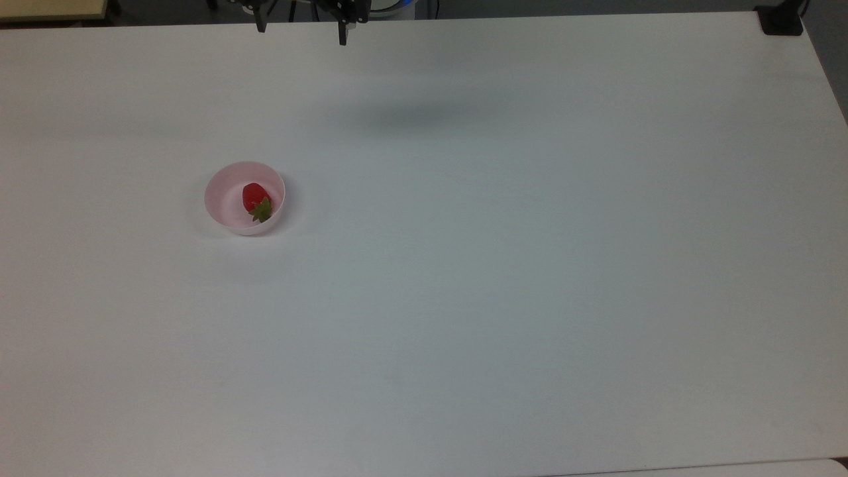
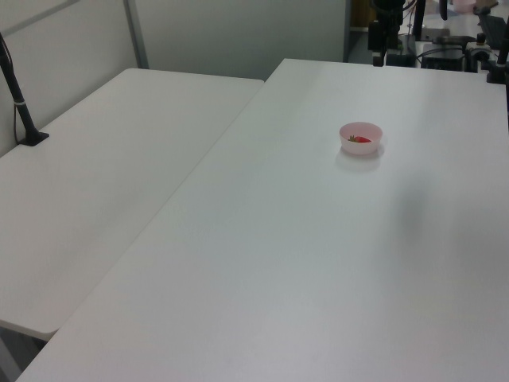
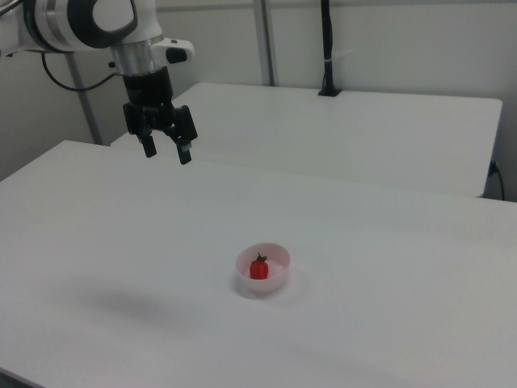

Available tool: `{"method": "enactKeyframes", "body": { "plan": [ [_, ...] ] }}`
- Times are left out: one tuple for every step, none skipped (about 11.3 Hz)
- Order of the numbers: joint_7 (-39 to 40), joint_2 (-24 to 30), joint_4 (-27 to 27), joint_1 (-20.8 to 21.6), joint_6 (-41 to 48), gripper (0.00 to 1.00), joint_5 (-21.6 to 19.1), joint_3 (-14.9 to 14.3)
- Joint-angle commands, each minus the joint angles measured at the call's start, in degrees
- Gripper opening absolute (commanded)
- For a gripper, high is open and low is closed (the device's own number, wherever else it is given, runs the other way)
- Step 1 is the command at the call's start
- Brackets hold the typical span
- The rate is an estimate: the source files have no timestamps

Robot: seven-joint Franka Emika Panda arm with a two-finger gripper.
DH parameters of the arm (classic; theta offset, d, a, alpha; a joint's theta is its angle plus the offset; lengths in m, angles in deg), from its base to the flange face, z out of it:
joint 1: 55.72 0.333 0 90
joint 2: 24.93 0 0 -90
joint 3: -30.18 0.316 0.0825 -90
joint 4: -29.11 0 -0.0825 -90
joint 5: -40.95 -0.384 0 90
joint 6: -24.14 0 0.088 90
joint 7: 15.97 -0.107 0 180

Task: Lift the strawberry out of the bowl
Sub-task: 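Move the open gripper toward the pink bowl with the strawberry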

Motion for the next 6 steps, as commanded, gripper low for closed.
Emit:
{"method": "enactKeyframes", "body": {
  "plan": [
    [-0.88,1.74,2.18,0.86,0.25,1.0,0.62,-0.54],
    [-0.88,1.66,2.18,0.85,0.24,1.0,0.62,-0.54],
    [-0.88,1.65,2.18,0.85,0.33,1.0,0.62,-0.54],
    [-0.88,1.65,2.18,0.85,0.51,1.0,0.53,-0.54],
    [-0.88,1.74,2.18,0.85,0.6,1.0,0.62,-0.54],
    [-1.05,1.74,2.09,0.85,0.6,1.0,0.62,-0.54]
  ]
}}
